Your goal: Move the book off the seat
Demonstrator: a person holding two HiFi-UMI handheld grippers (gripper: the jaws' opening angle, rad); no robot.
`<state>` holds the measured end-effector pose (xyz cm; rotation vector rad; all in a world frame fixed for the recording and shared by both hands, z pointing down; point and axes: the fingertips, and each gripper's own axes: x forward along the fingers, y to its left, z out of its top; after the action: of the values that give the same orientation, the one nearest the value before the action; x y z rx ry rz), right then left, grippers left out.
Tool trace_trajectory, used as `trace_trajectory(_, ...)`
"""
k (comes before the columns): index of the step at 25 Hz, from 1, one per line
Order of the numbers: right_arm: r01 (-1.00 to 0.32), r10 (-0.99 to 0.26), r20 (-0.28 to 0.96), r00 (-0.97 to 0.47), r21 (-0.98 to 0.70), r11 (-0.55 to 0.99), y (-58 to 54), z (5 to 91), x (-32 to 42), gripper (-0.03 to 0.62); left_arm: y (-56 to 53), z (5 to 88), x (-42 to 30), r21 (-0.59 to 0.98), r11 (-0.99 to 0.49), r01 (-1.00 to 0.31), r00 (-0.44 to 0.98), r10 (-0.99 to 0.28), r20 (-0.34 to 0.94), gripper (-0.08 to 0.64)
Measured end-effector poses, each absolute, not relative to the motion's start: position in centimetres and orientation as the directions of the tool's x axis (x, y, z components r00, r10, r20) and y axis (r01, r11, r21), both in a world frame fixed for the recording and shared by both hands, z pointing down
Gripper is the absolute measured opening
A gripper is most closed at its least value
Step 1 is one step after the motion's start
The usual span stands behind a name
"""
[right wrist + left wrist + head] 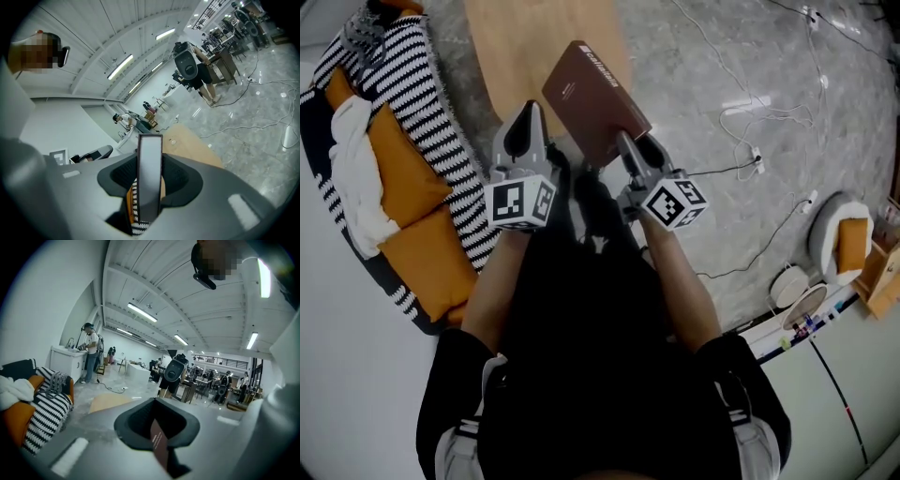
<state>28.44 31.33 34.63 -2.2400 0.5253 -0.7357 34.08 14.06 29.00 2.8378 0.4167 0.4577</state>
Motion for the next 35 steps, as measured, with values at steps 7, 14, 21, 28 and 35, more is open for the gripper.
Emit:
trace_trajectory(7,-0.116,-0.537,0.365,0.761,-0.737,-0.666,31.8,37.4,29.1,0.156,14.4,31.0,35.4,0.292,-0.924,0.245,0.903,0.327,0.277,0.006)
trace_trajectory(14,-0.057,-0.524,0.388,0.759,-0.761,-0.646,32.7,41.8,29.1,0.156,14.7,34.5,35.8,0.303,-0.921,0.246,0.893,0.337,0.298,0.006)
trace_trajectory(21,-0.039,-0.537,0.394,0.746,-0.779,-0.626,31.9,46.8,29.6,0.156,15.0,40.1,36.3,0.321,-0.912,0.254,0.876,0.357,0.323,0.006)
trace_trajectory(28,-0.035,-0.548,0.373,0.749,-0.803,-0.595,32.1,51.1,29.9,0.156,14.4,44.6,37.1,0.336,-0.915,0.224,0.879,0.339,0.336,0.006)
trace_trajectory(35,-0.038,-0.565,0.339,0.752,-0.833,-0.551,32.3,55.3,29.9,0.156,14.0,48.3,37.7,0.327,-0.915,0.237,0.867,0.351,0.354,0.006)
